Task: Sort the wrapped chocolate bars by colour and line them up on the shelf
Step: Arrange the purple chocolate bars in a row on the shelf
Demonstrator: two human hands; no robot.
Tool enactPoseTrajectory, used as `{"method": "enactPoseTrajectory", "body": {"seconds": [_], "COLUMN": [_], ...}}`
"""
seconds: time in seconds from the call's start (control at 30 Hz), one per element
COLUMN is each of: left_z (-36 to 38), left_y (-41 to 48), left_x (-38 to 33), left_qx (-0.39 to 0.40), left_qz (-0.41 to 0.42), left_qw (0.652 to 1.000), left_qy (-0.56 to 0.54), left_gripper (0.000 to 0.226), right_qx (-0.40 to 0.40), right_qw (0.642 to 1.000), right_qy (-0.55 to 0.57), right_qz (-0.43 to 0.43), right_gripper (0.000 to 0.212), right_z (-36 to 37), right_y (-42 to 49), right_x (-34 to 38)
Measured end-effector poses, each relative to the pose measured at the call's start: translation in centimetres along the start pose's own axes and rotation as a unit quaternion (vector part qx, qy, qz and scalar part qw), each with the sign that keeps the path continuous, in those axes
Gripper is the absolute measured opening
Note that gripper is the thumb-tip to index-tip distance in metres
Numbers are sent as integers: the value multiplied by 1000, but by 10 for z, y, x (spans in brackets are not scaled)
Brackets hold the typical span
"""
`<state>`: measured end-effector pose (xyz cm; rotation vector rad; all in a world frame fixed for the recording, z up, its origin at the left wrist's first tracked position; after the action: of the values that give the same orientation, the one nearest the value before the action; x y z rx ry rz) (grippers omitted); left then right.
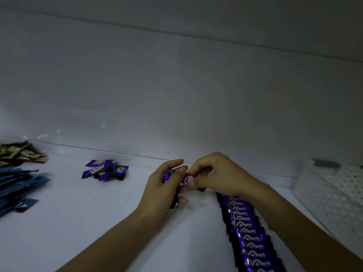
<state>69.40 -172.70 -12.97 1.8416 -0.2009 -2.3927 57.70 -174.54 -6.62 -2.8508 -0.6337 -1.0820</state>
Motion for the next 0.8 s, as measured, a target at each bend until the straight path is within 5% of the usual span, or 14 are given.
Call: {"method": "enactPoseTrajectory", "body": {"seconds": [0.2,0.33,0.53,0.8], "left_z": [-3,-6,-12,-17], "left_y": [4,5,6,4], "left_x": [8,8,9,7], "left_qx": [-28,-41,-65,-100], "left_qz": [8,28,26,40], "left_qw": [998,996,995,992], "left_qy": [59,78,65,65], "left_gripper": [12,12,13,14], "right_qx": [-51,-24,-91,77], "right_qw": [996,998,988,935], "right_qy": [8,-12,-119,-345], "right_qz": [73,58,47,-4], "right_gripper": [19,20,19,34], "right_z": [-19,-4,-22,38], "right_y": [4,8,5,-12], "right_x": [-51,-58,-60,-13]}}
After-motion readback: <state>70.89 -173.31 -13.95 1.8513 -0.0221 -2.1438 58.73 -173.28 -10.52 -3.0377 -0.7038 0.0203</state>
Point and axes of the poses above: each hand's wrist, its own y-axis towards the middle knuckle, its own z-axis out of the palm, x = y × z, the point moved 8 cm from there along y, towards the middle knuckle, and after that the axes turned 4 degrees about z, right-handed, at the moved point
